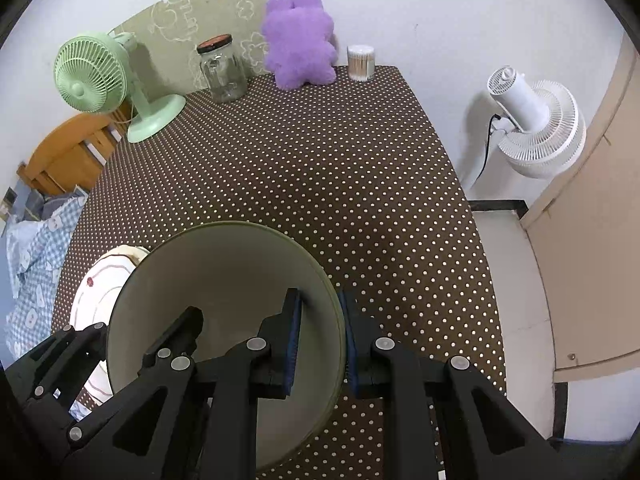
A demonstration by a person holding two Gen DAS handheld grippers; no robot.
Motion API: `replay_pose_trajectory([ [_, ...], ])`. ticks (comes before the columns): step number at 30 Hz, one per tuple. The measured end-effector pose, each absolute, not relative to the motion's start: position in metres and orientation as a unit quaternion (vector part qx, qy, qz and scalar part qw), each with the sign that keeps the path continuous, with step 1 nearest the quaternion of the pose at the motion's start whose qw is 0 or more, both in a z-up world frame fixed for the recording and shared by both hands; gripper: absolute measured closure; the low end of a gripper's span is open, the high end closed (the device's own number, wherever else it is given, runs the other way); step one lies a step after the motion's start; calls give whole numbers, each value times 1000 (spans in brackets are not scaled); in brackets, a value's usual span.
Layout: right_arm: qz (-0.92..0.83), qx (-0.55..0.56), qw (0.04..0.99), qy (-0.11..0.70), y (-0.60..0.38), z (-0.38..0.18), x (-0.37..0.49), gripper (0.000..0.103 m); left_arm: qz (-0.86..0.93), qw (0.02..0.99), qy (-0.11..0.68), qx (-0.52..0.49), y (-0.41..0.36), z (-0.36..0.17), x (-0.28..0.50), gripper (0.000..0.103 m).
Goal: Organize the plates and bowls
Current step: 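Carry the held bowl over the floral plate stack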
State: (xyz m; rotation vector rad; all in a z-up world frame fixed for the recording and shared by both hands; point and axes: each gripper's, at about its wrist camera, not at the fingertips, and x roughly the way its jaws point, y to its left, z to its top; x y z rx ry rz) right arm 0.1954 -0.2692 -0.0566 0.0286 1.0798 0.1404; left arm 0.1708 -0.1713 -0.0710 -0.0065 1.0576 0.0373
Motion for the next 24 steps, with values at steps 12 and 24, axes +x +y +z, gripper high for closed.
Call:
replay_pose_trajectory([
  [12,86,28,842,532,-262,-78,206,81,45,854,519,11,-167,-88,175,73],
  [24,91,25,842,531,-262,-83,207,80,47,853,519,17,-168,-90,175,73],
])
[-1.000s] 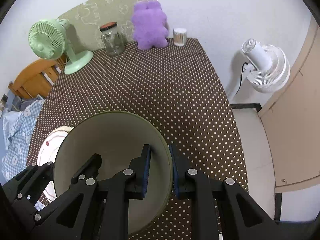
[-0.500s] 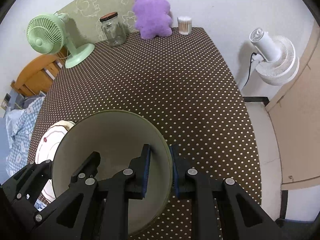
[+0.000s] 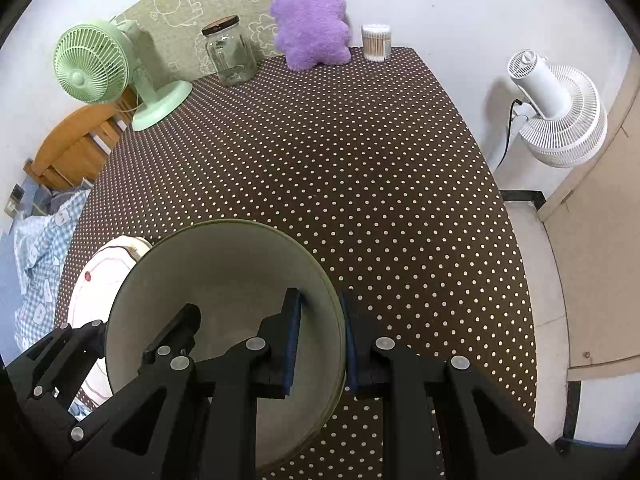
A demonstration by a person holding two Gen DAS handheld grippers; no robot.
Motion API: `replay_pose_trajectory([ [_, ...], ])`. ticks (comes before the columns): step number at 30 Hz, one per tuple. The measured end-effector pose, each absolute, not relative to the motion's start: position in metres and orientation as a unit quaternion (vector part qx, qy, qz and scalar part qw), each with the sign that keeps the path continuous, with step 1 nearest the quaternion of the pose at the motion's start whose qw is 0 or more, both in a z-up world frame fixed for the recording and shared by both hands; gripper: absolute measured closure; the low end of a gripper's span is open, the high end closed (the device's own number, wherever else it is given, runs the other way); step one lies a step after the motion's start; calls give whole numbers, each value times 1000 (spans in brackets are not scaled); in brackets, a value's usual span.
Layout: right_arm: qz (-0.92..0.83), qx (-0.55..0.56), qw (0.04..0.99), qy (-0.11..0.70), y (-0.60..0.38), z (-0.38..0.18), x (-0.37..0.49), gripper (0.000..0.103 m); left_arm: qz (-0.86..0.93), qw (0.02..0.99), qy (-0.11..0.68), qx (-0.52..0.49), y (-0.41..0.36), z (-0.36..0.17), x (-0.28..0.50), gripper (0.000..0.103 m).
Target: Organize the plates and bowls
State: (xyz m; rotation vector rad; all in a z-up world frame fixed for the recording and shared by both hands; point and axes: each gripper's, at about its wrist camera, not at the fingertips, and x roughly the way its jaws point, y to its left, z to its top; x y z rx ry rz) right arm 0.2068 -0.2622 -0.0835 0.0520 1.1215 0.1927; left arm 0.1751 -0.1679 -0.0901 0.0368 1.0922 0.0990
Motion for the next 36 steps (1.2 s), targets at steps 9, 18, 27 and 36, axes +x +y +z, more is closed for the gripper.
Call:
replay_pose_trajectory([
  [9,115,39,832,541,-271,-81,202,81,54,850,524,-6,-166,-86,170,66],
  [18,141,28,827,544,-274,-73,201,69,37,857,514,-25,-166,-80,162,39],
  [27,135,46,818,557,-277,-78,209,41,-13,856,515,-33,-158,-86,173,22],
  [36,105,70,807,576,-272,-100,218,41,-55,840,537,-48,-148,-107,190,20],
])
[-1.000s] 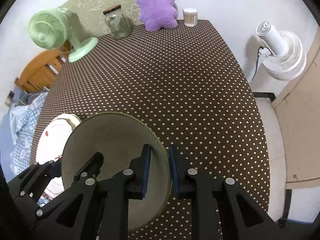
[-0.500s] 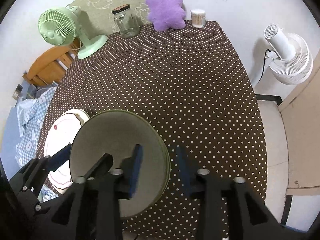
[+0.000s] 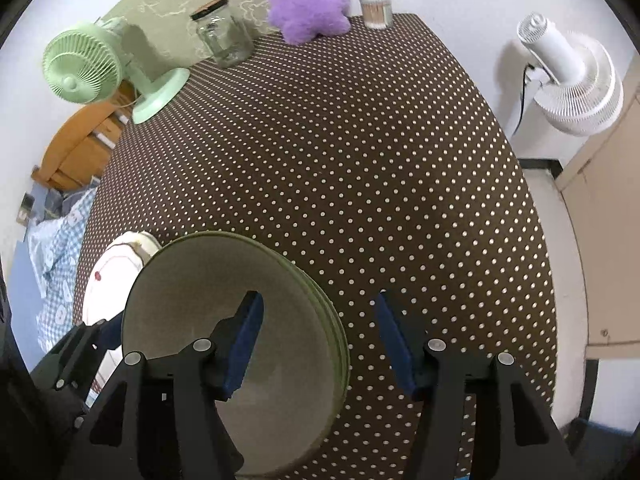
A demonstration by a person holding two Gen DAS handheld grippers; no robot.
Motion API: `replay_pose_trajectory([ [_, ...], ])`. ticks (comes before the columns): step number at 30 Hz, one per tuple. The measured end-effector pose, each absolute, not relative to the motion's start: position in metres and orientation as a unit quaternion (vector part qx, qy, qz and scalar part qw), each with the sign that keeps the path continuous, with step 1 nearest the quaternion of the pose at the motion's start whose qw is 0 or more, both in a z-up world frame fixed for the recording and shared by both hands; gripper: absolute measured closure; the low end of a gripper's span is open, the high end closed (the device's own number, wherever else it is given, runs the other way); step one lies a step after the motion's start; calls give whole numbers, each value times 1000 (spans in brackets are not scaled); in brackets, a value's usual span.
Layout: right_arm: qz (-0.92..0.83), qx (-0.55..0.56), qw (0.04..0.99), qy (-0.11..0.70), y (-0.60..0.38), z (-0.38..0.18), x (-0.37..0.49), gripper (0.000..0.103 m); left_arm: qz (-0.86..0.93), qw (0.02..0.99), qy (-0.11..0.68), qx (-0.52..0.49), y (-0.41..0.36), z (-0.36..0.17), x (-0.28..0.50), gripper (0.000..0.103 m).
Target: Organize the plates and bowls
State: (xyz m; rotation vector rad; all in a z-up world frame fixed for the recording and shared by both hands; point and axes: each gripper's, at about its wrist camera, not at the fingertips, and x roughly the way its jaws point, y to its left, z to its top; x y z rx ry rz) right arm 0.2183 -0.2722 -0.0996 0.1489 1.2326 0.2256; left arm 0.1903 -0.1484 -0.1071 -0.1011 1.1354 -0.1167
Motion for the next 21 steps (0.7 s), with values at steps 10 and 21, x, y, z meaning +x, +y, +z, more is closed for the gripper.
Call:
replay_pose_trajectory([
  [10,76,87,804,583,-261,-110,217,41,-87,832,547,-43,-143,-119,192,20],
  [21,37,92,800,592,-260,-123,209,41,-127,819,558,-44,-151,-125,187,35],
])
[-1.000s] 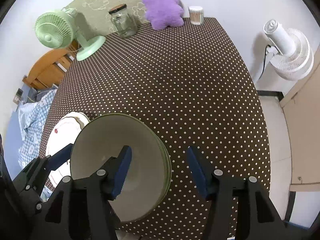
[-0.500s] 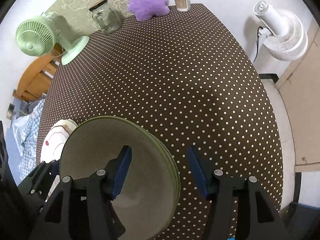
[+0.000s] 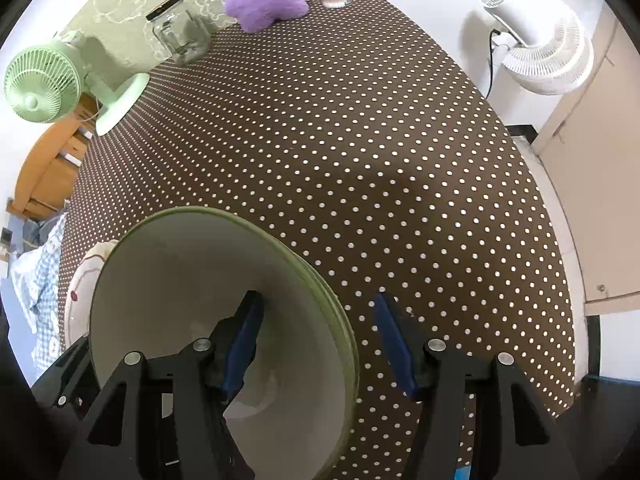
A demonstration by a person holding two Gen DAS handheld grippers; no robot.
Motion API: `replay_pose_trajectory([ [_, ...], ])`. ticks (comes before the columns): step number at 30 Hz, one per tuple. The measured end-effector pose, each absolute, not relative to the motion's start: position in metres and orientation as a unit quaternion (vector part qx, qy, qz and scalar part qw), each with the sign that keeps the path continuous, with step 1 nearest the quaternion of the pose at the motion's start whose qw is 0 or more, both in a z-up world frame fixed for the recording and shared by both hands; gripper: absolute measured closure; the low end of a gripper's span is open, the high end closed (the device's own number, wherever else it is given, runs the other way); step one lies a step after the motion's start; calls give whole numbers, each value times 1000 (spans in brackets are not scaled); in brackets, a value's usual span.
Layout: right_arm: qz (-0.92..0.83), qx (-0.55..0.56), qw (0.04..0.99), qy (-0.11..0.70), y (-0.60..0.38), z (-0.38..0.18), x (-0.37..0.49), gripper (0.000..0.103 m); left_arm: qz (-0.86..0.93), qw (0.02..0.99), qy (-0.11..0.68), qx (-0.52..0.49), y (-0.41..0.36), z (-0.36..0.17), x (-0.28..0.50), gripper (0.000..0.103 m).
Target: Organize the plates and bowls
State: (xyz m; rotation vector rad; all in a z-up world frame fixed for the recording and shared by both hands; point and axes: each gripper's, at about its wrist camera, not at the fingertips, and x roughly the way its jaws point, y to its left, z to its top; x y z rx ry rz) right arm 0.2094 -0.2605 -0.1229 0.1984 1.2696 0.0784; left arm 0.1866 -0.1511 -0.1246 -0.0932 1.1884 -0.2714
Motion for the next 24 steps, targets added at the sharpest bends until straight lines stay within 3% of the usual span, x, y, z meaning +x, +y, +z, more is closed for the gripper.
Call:
replay_pose_trajectory([
  [7,65,91,792,601,-259,-128,206,43,-132,805,576,-57,-157,-132,186,38],
  [9,76,86,792,600,-254,-127,205,49,-128,805,576,-58,-159,-132,185,38],
  [24,127,50,782,608,-256,-117,206,49,-75,808,578,-88,-165,-121,174,38],
])
